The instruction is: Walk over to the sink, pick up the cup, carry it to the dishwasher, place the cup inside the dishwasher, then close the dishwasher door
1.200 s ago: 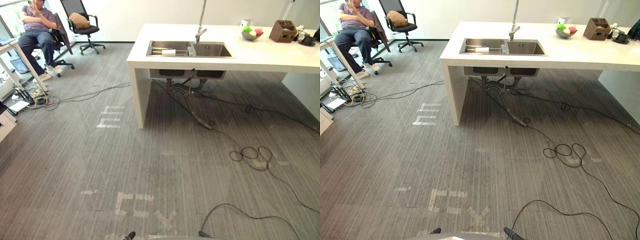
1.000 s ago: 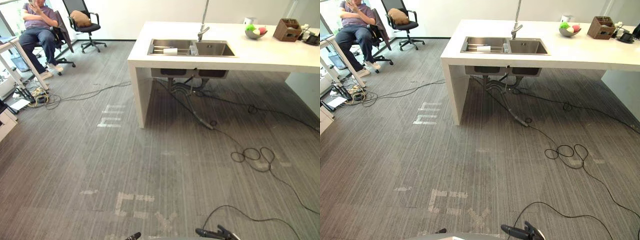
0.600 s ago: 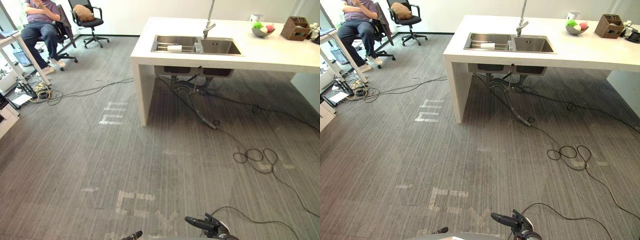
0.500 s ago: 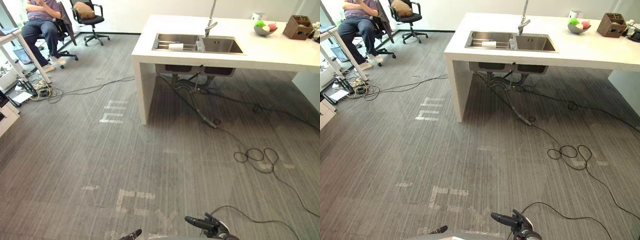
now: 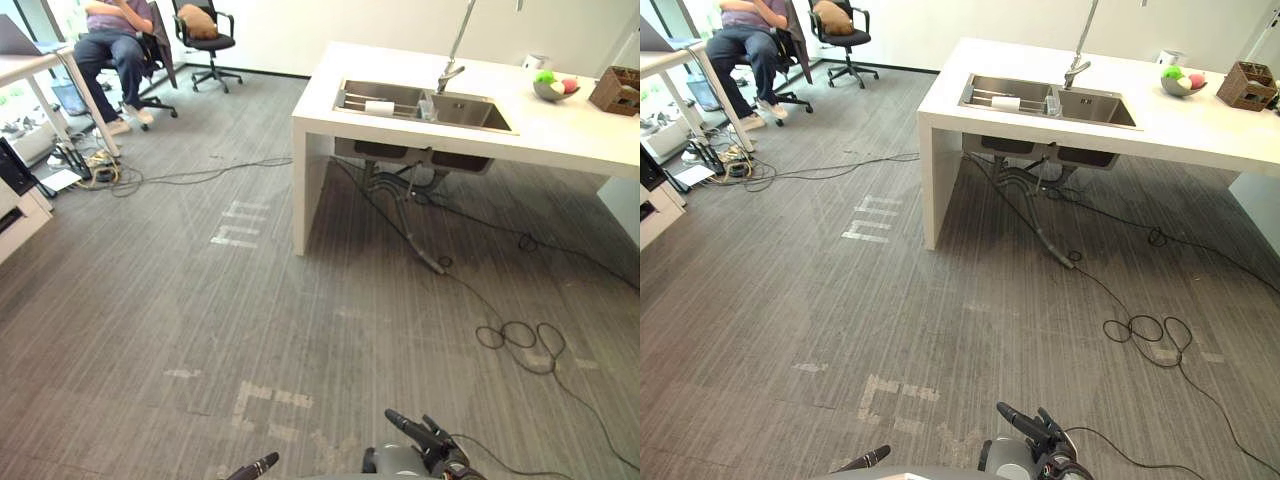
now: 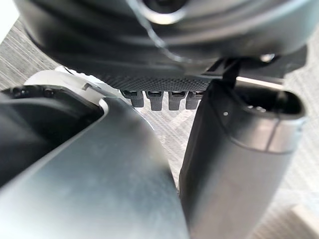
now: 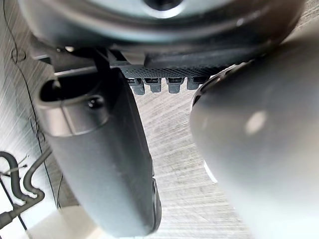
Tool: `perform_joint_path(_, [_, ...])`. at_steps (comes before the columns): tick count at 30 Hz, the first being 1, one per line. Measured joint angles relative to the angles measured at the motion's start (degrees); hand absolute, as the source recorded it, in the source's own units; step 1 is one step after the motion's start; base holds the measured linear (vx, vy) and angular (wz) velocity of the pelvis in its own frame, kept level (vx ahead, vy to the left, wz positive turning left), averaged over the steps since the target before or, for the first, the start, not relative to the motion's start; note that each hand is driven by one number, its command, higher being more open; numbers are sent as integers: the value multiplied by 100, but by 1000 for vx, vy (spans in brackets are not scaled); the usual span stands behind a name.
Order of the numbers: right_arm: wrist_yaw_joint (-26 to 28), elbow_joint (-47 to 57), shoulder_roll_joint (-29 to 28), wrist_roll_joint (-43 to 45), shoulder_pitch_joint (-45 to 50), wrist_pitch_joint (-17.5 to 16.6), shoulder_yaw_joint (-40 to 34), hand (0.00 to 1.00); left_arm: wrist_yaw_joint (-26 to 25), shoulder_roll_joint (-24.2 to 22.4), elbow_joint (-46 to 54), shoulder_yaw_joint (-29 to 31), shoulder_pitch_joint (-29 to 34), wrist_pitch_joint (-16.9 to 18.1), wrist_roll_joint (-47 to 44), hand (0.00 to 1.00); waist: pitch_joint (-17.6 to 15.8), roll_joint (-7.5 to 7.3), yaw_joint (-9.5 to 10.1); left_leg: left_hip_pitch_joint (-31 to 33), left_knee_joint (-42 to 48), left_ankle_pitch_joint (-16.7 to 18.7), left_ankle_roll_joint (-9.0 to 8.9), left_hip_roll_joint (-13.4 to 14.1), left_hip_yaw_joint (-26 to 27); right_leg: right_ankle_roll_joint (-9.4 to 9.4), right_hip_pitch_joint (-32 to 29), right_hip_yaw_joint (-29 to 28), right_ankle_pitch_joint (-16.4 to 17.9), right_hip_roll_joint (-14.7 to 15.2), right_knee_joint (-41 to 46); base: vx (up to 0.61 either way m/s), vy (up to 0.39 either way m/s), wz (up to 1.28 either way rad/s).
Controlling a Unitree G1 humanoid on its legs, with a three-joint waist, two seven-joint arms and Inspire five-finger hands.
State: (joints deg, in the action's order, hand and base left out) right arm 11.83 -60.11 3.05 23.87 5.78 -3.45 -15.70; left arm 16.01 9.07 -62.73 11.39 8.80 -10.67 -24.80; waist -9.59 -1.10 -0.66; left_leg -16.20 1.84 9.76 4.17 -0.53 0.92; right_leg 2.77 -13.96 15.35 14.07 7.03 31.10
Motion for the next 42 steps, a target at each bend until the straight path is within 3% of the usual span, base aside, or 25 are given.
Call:
perform_joint_path(4, [113,276,-106,157,98,74,-239,100,-35,-23,30,175,-35,-63,626,100,-148,19,-13,-497,99,567,-279,269,88,7,-291,72,-954,-170,-1476,388,-139,-3])
perform_joint_path(5, [130,344,-126,157,135,103,-278,100,-49,-41,30,238,-25,-85,690,100,-154,13,-16,-593,133,691,-314,284,100,20,-330,70,-995,-130,-1488,519,-221,0])
perform_joint_path(7, [162,610,-200,188,252,257,-423,100,-134,-171,104,458,-26,-159,868,100,-142,88,-56,-925,351,1090,-409,493,104,-253,-472,106,-1370,-113,-847,533,-265,18])
perform_joint_path(8, [162,619,-207,193,252,267,-428,100,-164,-179,129,477,-32,-157,912,100,-137,95,-56,-920,417,1088,-409,523,114,-261,-505,115,-1366,-116,-727,527,-305,23])
perform_joint_path(9, [162,677,-210,197,250,327,-501,100,-236,-227,177,523,-54,-160,933,100,-107,149,-63,-822,796,1082,-411,669,123,-566,-511,230,-1165,-212,-474,465,-294,11])
perform_joint_path(11, [158,680,-174,190,241,383,-605,100,-257,-362,255,719,-66,-128,1044,100,8,349,-60,-462,1670,914,-637,985,85,-731,-390,353,-839,-508,-484,601,-354,0])
perform_joint_path(14, [171,678,-66,165,244,401,-418,100,-221,-448,322,733,-232,112,1259,100,62,511,-71,567,4065,-243,-1324,1315,-120,-862,316,300,-627,-948,-1107,618,-262,-15])
perform_joint_path(15, [177,701,-10,127,230,369,-247,100,-235,-506,492,738,-228,345,1382,100,40,544,-71,1048,5180,-172,-1248,1507,36,-942,799,215,-614,-1154,-1513,686,-224,-28])
perform_joint_path(17, [174,724,-1,129,233,308,-10,100,-319,-530,744,652,-230,770,1764,100,1,465,-47,1670,6054,94,-1182,1531,155,-1083,1522,31,-587,-1309,-2038,513,-141,-38])
perform_joint_path(21, [162,800,75,128,-100,315,502,100,-728,-541,1599,-114,-280,1659,2142,100,-112,289,122,2942,4662,625,-823,1280,926,-978,2433,-555,-605,-1204,-2711,484,-29,-68])
perform_joint_path(22, [174,792,45,95,-259,314,497,100,-851,-552,1814,-196,-421,2075,1908,100,-199,149,151,3042,2984,413,-706,955,1429,-852,2701,-708,-530,-929,-2827,509,93,-62])
perform_joint_path(23, [174,791,61,59,-303,307,486,100,-938,-579,1930,-218,-465,2229,1850,100,-216,122,151,3069,2248,204,-692,797,1590,-793,2791,-758,-487,-817,-2861,406,113,-46])
perform_joint_path(25, [173,780,208,-130,-330,195,541,100,-1411,-655,2457,-507,-474,2770,1728,100,-165,224,237,3461,1062,-360,-842,669,1658,-597,2975,-972,-278,-756,-3036,514,236,-49])
perform_joint_path(26, [154,648,304,-182,-328,187,541,100,-1702,-717,2799,-630,-499,3101,1560,100,-146,378,285,3647,785,-454,-775,738,1563,-516,3250,-1062,-108,-820,-3140,653,336,-51])
perform_joint_path(27, [135,507,303,-226,-331,198,541,100,-1847,-712,2952,-665,-501,3261,1505,100,-129,399,321,3613,901,-843,-653,709,1473,-478,3428,-1133,19,-777,-3137,702,340,-34])
perform_joint_path(28, [72,351,278,-325,-278,261,562,100,-2119,-730,3336,-698,-477,3502,1463,100,-58,267,385,3523,989,-1378,-425,562,1355,-492,3563,-1245,118,-639,-3028,500,215,-28])
perform_joint_path(29, [55,291,271,-361,-252,326,596,100,-2346,-763,3804,-723,-443,3588,1467,100,-27,196,395,3537,1096,-1454,-341,479,1330,-489,3473,-1317,115,-525,-2826,606,281,-28])
perform_joint_path(31, [55,160,258,-395,-264,467,581,100,-2646,-792,5047,-726,-361,3707,1484,100,-20,145,395,3571,1425,-1405,66,371,1291,-430,3272,-1392,77,-374,-2192,590,287,-8])
perform_joint_path(34, [16,130,122,-619,47,567,370,100,-2972,-702,6708,-639,-534,3869,1993,100,18,-15,340,2947,1620,-849,139,102,1306,223,3017,-1345,-595,-127,-550,580,227,14])
perform_joint_path(35, [8,138,105,-613,56,536,260,100,-3073,-587,7285,-555,-635,4062,2168,100,69,-63,268,2573,1428,-692,131,36,1288,958,2589,-1290,-1311,7,489,588,228,-4])
perform_joint_path(36, [-30,130,50,-583,82,508,220,100,-3136,-434,7696,-551,-821,4260,2182,100,141,-156,231,2237,1170,-564,90,-57,1274,1224,1972,-1256,-1748,257,1754,452,171,-6])
perform_joint_path(37, [-32,184,43,-532,107,447,220,100,-3190,-352,7843,-517,-920,4375,2181,100,157,-188,226,2072,1083,-473,28,-110,1298,1014,1619,-1158,-1614,438,2452,523,159,-14])
perform_joint_path(38, [-35,339,83,-530,182,332,227,100,-3331,-286,7877,-508,-1105,4601,2219,100,187,-205,209,1630,865,-367,-19,-142,1329,639,1095,-924,-1305,702,3198,417,77,-11])
perform_joint_path(39, [-33,394,124,-542,215,269,252,100,-3518,-278,7863,-533,-1177,4693,2355,100,212,-149,161,1317,695,-354,-19,-118,1326,394,782,-707,-1036,830,3356,418,61,-2])
perform_joint_path(42, [-57,510,24,-537,268,134,253,100,-3937,-238,7711,-681,-1400,4647,2490,100,275,-148,-47,662,404,-236,-222,115,1094,107,193,-102,-312,856,1876,420,-51,37])
